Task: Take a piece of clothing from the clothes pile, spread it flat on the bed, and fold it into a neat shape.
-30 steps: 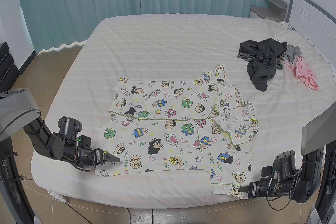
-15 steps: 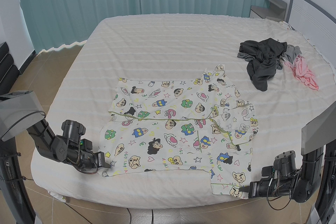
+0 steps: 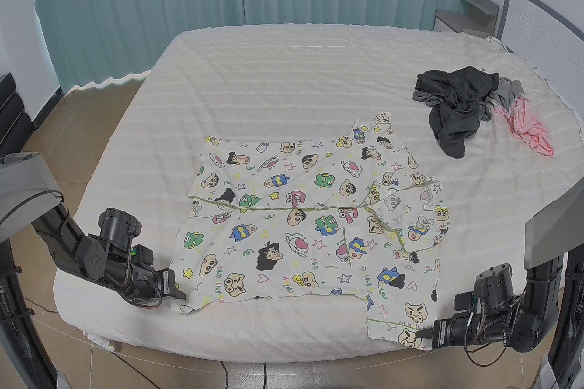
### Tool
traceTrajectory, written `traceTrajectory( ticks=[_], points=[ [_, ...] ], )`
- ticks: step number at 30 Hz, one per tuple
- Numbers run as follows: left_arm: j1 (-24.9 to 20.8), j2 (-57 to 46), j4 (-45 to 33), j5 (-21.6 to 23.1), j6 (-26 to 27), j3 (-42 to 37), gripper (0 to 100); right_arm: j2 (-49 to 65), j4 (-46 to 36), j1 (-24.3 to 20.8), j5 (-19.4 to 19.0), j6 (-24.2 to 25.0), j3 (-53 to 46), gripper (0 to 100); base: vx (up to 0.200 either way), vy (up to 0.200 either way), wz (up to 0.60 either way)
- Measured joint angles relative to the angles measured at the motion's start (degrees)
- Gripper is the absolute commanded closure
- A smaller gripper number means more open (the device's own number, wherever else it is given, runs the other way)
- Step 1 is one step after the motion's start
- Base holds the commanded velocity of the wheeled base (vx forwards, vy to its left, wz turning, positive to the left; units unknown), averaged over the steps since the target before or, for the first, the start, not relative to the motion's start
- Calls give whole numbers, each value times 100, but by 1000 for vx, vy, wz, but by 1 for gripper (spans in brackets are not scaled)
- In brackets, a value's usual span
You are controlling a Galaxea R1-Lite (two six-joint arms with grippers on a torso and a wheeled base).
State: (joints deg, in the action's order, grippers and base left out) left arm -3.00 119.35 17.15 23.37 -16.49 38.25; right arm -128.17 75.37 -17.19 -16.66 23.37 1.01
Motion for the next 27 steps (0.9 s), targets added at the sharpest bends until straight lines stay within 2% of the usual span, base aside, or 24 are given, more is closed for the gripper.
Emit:
traceTrajectory(
  ticks=[9, 21, 27],
  points=[
    [30, -154, -123, 9, 16, -35, 100, 372, -934, -4, -30, 6, 0, 100, 0, 0, 0],
    [68, -333, -829, 41, 60, -80, 100, 667, -1431, -17, -28, -5, 0, 100, 0, 0, 0],
    [107, -407, -859, 104, 51, -20, 100, 730, -1436, -20, -46, -9, -2, 100, 0, 0, 0]
  ],
)
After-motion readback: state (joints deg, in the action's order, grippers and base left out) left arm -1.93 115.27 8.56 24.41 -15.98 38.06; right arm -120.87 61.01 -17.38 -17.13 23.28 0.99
